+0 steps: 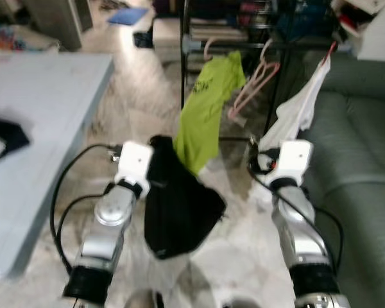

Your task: Hang hanger

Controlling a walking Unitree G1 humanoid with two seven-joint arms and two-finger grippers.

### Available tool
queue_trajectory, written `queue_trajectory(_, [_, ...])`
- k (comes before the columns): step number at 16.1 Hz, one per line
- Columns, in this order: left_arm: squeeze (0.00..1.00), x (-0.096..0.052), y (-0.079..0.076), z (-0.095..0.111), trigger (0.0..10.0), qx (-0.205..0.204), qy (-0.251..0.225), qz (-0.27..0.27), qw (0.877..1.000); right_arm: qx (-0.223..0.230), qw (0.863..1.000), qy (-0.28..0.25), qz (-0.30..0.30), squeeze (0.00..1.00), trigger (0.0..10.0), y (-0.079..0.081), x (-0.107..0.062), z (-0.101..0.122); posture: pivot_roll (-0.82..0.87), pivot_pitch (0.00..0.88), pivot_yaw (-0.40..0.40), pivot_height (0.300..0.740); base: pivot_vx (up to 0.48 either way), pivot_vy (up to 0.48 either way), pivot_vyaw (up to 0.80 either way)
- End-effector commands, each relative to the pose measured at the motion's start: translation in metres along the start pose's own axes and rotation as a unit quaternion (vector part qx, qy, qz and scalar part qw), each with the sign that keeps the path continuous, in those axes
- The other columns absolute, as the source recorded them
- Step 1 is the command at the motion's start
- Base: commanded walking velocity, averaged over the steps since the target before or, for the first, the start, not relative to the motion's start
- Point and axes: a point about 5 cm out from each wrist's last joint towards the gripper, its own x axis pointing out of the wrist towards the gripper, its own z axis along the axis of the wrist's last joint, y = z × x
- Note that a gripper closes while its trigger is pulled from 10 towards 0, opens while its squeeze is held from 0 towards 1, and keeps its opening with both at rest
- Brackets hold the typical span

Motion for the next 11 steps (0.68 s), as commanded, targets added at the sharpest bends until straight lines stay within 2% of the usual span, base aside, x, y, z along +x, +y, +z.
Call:
queue_trajectory(1, [0.00, 0.0052, -0.0086, 0.0089, 10.0, 0.004, -0.017, -0.013, 1.000, -0.004, 1.000, -0.003, -0.020, 0.00, 10.0, -0.0136, -0.0020, 0.0004, -0.01, 0.049, -0.011, 0.740, 0.401, 0.259, 0.00])
queue_trajectory(7, [0.00, 0.0061, -0.0105, 0.0115, 10.0, 0.007, -0.024, -0.014, 1.000, -0.004, 1.000, -0.006, -0.020, 0.00, 10.0, -0.0141, 0.0002, 0.0024, -0.01, 0.050, -0.014, 0.740, 0.402, 0.261, 0.00])
queue_trajectory(10, [0.00, 0.0055, -0.0121, 0.0118, 10.0, 0.011, -0.028, -0.020, 0.999, -0.001, 1.000, -0.002, -0.023, 0.00, 10.0, -0.0142, 0.0010, 0.0015, -0.01, 0.050, -0.013, 0.740, 0.450, 0.000, 0.00])
queue_trajectory(11, [0.00, 0.0060, -0.0124, 0.0122, 10.0, 0.011, -0.029, -0.020, 0.999, -0.001, 1.000, -0.001, -0.024, 0.00, 10.0, -0.0141, 0.0011, 0.0013, -0.01, 0.050, -0.013, 0.740, 0.480, 0.000, -0.80])
